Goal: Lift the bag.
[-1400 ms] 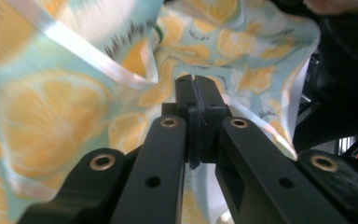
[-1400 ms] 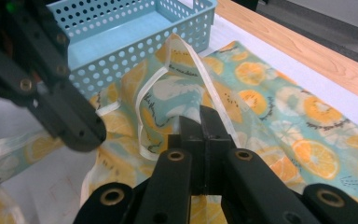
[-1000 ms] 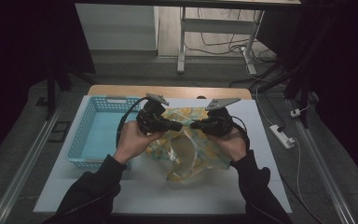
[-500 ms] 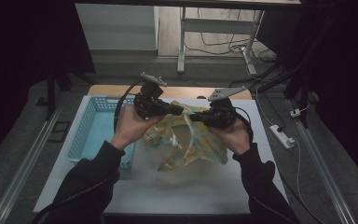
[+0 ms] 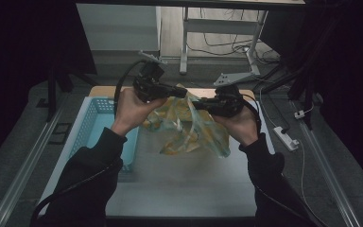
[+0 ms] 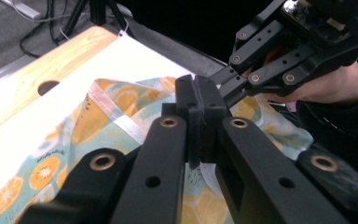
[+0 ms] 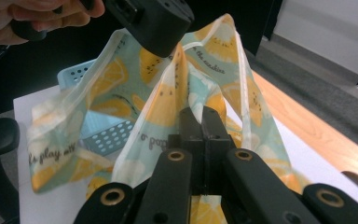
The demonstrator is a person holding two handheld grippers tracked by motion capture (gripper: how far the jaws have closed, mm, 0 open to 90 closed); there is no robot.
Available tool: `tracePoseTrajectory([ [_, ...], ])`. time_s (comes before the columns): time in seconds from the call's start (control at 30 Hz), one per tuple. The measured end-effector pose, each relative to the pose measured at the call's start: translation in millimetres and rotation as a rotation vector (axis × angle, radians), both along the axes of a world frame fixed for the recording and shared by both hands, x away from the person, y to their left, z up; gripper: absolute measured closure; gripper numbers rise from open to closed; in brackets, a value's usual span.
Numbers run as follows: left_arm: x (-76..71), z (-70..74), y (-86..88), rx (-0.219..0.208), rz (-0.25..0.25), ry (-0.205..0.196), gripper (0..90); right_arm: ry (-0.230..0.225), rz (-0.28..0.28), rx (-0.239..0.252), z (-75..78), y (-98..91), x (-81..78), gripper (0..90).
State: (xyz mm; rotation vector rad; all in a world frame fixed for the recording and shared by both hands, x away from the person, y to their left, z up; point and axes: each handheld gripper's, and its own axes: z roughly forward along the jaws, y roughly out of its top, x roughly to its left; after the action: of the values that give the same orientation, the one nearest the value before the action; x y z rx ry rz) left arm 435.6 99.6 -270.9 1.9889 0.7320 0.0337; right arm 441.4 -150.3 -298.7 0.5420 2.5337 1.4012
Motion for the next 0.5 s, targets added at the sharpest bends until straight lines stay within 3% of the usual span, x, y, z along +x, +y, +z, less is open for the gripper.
tracePoseTrajectory([
  [0.3, 2.8, 27.9, 1.7, -0.013, 0.027, -0.039, 90.0, -0.04, -0.013, 0.002, 29.9, 3.1, 1.0, 90.0],
  [0.5, 6.5, 36.4, 1.7, -0.02, 0.043, -0.056, 90.0, -0.053, -0.03, 0.011, 40.6, 2.3, 3.4, 90.0],
])
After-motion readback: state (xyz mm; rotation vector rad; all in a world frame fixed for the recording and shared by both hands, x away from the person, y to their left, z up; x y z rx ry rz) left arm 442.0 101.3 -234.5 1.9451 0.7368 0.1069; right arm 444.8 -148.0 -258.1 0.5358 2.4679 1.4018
